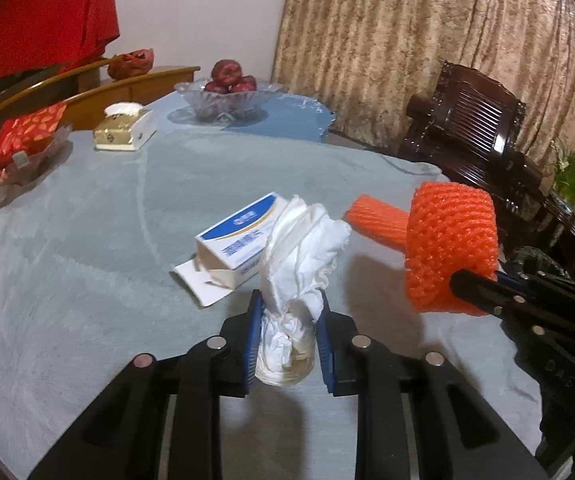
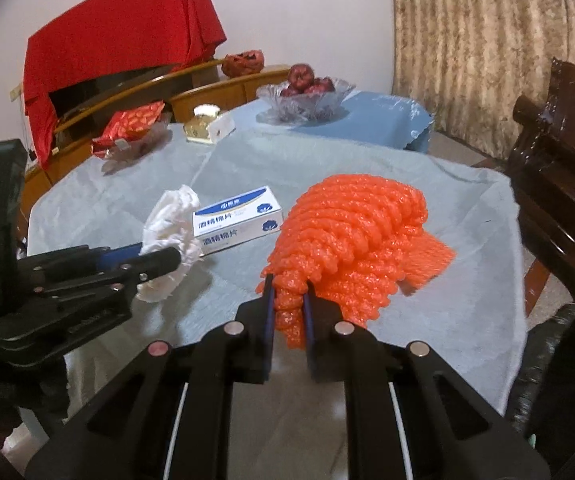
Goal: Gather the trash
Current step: 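Carry the tissue and orange foam net to the bin and release both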
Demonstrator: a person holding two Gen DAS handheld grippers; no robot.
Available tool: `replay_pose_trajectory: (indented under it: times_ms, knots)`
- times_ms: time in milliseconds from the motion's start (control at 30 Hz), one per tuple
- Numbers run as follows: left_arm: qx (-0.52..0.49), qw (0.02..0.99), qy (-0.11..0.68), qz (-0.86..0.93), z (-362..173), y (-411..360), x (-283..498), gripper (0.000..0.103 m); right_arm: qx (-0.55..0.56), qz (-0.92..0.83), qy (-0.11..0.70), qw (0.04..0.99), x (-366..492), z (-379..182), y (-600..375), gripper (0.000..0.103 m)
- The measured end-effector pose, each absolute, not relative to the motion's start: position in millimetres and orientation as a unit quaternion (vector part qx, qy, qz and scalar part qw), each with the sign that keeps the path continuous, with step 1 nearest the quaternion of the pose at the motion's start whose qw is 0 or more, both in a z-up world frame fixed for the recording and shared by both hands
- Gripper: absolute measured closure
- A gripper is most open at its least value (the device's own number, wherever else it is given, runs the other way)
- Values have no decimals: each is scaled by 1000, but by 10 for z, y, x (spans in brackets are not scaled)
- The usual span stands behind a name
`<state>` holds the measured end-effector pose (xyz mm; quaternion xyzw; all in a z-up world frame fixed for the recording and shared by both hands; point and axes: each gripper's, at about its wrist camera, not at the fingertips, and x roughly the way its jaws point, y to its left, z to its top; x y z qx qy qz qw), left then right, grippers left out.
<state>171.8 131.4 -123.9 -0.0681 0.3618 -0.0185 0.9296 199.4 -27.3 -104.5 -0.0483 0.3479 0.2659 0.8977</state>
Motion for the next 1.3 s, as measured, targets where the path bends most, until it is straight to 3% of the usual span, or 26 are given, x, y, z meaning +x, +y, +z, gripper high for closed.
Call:
replay_pose_trajectory:
  times_ms: [700, 1300]
  knots:
    - [-44, 936, 333, -108, -780, 210, 1609, 78, -32, 190, 297, 935, 1465, -518, -1338, 91]
    - [-14, 911, 336, -238, -758, -1197, 1674, 78, -3, 64, 307, 950, 1066, -625, -2736, 91]
